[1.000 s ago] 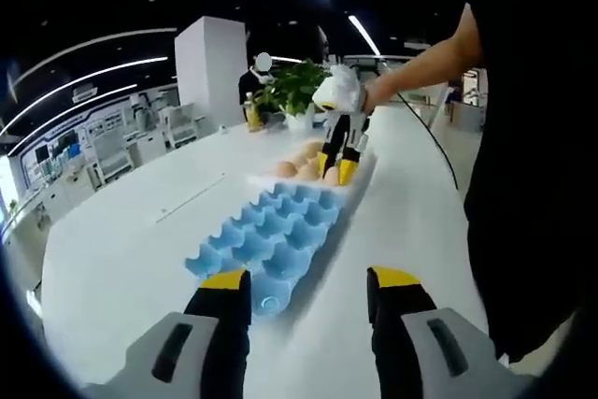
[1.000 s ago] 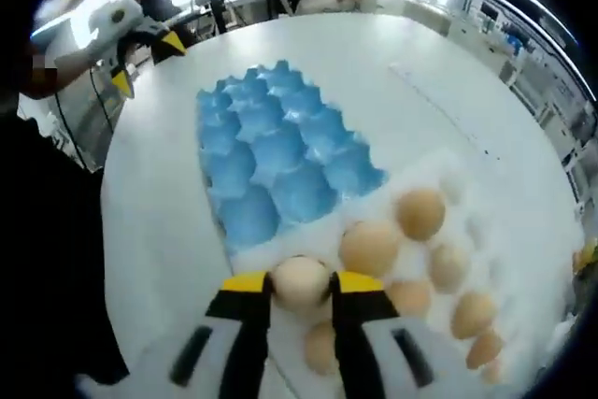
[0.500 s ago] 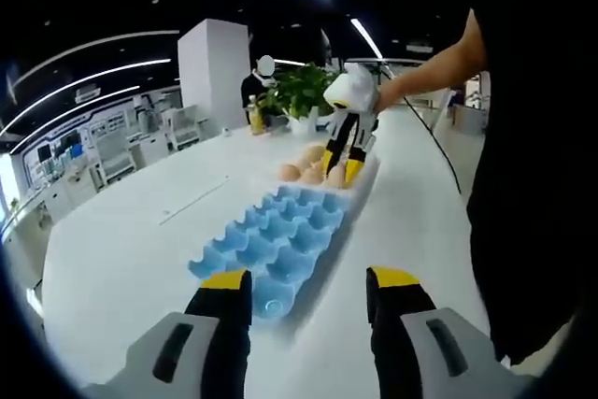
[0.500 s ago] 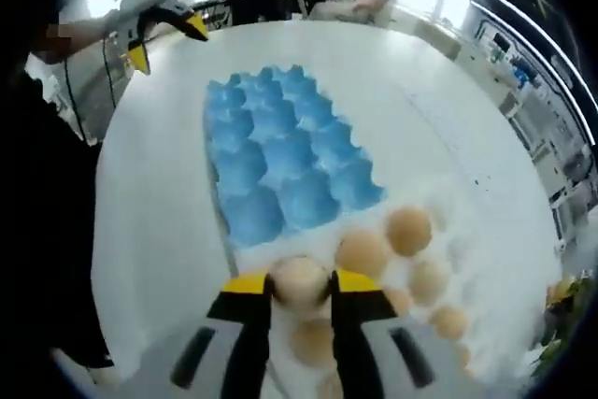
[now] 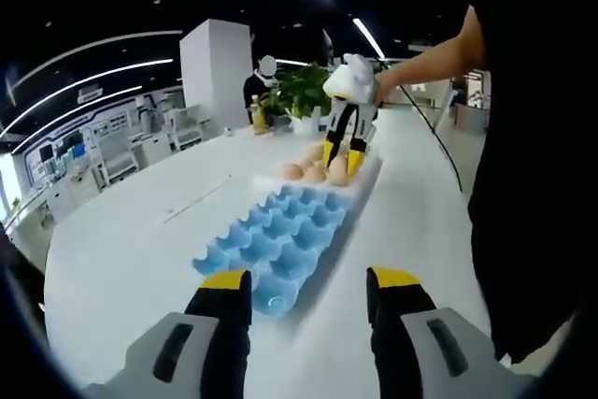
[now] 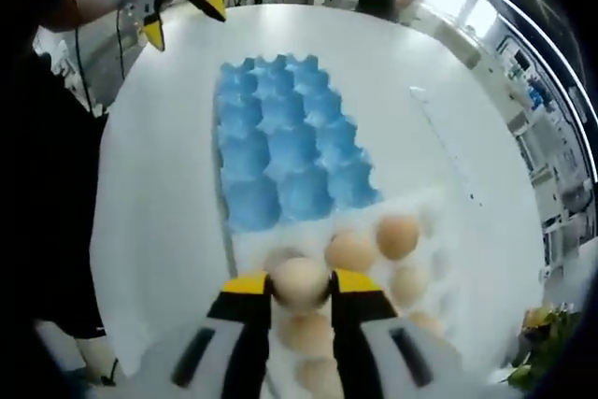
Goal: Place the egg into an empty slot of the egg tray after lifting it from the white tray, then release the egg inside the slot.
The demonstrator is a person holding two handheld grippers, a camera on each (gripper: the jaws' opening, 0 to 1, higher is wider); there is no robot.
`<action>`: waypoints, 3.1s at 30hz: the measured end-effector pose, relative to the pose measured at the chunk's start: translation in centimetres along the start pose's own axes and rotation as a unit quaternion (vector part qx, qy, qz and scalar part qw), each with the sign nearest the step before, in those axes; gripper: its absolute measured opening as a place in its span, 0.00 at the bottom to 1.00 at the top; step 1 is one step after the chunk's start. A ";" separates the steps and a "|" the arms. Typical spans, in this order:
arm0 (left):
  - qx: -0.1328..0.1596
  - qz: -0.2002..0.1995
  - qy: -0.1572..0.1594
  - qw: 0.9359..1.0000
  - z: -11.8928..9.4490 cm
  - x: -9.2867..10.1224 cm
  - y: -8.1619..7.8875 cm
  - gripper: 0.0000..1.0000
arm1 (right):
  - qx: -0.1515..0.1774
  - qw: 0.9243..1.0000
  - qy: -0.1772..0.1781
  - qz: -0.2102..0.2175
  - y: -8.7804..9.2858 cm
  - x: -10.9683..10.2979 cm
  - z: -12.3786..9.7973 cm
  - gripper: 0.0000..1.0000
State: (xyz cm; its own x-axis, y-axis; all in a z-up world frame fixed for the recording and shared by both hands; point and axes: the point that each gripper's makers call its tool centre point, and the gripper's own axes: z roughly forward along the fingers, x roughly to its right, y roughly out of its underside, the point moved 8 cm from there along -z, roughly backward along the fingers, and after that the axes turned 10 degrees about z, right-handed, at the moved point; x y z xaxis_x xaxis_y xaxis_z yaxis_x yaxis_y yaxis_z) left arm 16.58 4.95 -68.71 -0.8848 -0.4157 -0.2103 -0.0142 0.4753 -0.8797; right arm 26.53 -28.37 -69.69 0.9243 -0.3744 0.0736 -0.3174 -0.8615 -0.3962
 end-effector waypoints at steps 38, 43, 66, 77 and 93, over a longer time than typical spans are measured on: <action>-0.004 -0.012 0.002 1.000 -0.5 -1.9 1.5 0.65 | -0.001 1.000 0.015 0.025 -1.2 -0.7 -1.2 0.24; -0.003 -0.011 0.003 1.000 -0.5 -1.8 1.7 0.64 | 0.002 1.000 0.012 0.020 -1.8 -0.9 -1.0 0.24; -0.003 -0.009 0.005 1.000 -0.5 -1.9 2.1 0.63 | 0.028 0.999 -0.024 -0.029 -7.5 -2.9 0.8 0.25; -0.001 -0.009 0.004 1.000 -0.7 -2.4 2.5 0.62 | 0.037 0.997 -0.041 -0.050 -10.0 -4.1 1.7 0.25; 0.000 -0.008 0.004 1.000 -0.7 -2.8 2.7 0.61 | 0.045 0.994 -0.062 -0.072 -12.8 -5.3 3.2 0.25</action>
State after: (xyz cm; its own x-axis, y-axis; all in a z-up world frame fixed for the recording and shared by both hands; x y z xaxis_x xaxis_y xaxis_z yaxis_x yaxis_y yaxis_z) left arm 18.72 7.95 -70.18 -0.8886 -0.4163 -0.1925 -0.0286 0.4691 -0.8827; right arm 26.38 -14.22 -67.93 0.9798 -0.1983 0.0240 -0.1639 -0.8667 -0.4711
